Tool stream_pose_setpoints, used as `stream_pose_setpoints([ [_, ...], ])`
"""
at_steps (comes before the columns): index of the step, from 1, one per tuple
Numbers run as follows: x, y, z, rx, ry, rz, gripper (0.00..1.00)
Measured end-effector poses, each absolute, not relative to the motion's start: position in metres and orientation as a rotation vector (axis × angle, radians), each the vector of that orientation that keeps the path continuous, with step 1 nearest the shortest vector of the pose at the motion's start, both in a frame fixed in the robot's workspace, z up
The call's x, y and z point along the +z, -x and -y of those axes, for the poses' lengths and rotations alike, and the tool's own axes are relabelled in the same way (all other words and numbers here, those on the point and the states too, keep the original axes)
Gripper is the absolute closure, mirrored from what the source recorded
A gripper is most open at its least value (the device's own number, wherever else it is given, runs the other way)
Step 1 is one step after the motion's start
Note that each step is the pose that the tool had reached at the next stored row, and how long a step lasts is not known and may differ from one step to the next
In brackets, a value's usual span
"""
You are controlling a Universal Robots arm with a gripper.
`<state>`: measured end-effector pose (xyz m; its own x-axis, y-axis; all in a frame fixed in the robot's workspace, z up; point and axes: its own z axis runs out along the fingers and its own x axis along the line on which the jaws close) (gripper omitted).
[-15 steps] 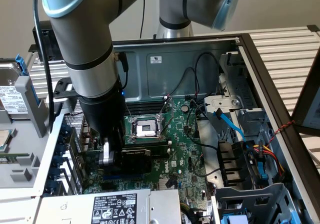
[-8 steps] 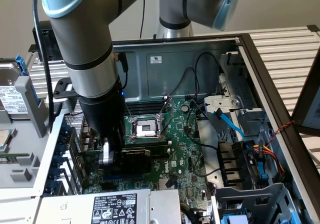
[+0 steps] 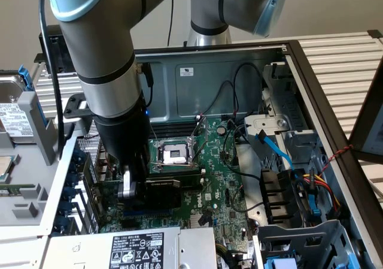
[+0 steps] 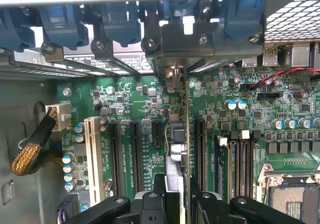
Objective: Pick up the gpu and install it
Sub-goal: 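Insert the gpu into the slot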
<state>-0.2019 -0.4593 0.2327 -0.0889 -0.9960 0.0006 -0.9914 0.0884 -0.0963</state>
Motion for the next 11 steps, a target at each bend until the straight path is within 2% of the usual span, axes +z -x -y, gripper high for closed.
stream_pose_setpoints([
  [11, 0.2326, 0.2019, 0.4595, -0.109, 2.075, -2.269, 0.72],
])
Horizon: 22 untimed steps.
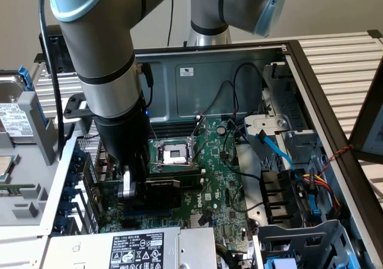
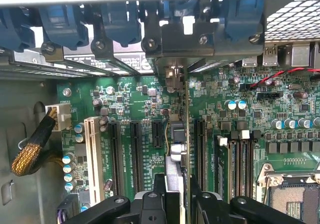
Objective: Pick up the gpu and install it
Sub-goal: 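Insert the gpu into the slot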
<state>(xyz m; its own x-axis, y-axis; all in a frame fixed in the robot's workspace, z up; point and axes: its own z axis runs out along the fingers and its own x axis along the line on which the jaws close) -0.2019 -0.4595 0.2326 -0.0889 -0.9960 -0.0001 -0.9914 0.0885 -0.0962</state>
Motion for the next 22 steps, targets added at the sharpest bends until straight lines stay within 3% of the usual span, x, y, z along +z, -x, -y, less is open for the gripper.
stream_pose_setpoints([
  [22, 0.2315, 0.2020, 0.4601, -0.111, 2.074, -2.267, 0.72],
])
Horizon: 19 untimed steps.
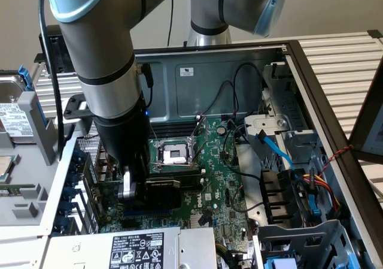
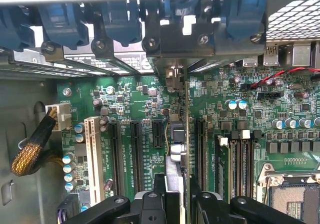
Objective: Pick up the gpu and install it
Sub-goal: 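Insert the gpu into the slot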
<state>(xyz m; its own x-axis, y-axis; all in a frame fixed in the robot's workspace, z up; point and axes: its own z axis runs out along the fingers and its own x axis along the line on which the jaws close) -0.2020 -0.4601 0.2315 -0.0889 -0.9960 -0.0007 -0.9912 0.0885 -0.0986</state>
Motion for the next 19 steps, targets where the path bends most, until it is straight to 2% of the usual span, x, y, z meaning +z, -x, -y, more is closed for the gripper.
stream_pose_setpoints([
  [19, 0.2311, 0.2034, 0.4600, -0.112, 2.073, -2.266, 0.72],
])
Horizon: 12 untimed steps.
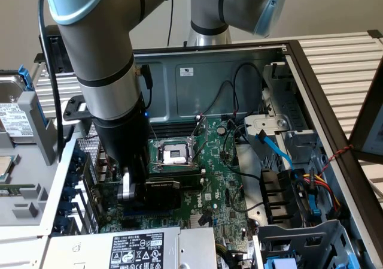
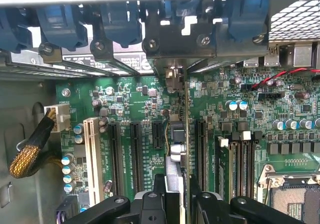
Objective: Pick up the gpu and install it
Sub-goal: 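Insert the gpu into the slot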
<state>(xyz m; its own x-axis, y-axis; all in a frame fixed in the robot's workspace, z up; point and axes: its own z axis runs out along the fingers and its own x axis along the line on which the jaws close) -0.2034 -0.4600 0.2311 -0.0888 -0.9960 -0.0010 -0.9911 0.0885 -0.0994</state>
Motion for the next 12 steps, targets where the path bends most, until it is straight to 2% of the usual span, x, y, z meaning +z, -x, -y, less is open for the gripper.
stream_pose_setpoints([
  [12, 0.2297, 0.2045, 0.4601, -0.112, 2.074, -2.267, 0.72],
])
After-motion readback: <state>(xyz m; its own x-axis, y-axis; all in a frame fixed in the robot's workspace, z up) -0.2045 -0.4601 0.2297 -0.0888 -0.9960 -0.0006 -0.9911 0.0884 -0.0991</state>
